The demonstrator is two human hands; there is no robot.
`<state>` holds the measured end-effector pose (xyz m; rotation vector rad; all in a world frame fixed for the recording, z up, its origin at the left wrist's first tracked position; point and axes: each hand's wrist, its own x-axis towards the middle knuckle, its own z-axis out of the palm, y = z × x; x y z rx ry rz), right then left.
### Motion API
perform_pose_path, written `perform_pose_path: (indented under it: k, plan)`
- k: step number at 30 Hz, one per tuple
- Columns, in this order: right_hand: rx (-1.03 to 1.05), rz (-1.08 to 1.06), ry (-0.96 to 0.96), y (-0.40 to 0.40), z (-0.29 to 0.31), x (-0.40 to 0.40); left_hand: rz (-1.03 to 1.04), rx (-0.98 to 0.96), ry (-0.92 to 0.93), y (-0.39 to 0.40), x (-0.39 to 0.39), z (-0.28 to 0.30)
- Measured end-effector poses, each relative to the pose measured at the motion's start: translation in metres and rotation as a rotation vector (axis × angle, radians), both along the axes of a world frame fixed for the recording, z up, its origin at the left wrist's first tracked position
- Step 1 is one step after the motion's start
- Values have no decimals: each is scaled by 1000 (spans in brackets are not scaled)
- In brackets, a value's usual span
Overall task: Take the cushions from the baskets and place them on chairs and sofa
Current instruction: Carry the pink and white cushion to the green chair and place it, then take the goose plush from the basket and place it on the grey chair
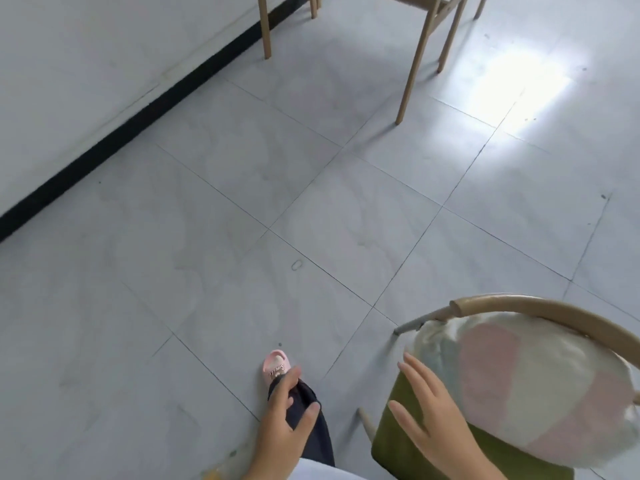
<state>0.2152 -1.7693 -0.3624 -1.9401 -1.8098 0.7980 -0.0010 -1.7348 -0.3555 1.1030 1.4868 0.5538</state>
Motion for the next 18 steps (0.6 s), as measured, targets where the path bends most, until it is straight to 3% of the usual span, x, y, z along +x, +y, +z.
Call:
perform_pose_path:
  k: [3, 7, 11, 18]
  plan:
    - [-146, -128, 143, 61, 18, -59, -16, -36, -86, 69, -62, 8]
    - [-179, -146, 345, 138, 29, -131, 127, -16, -11, 148, -139, 23]
    - [-184, -178, 392, 199, 26, -161, 308, 48, 16, 213, -189, 25]
    - [-145, -347, 388, 283, 19, -155, 341, 22, 12, 313, -187, 11]
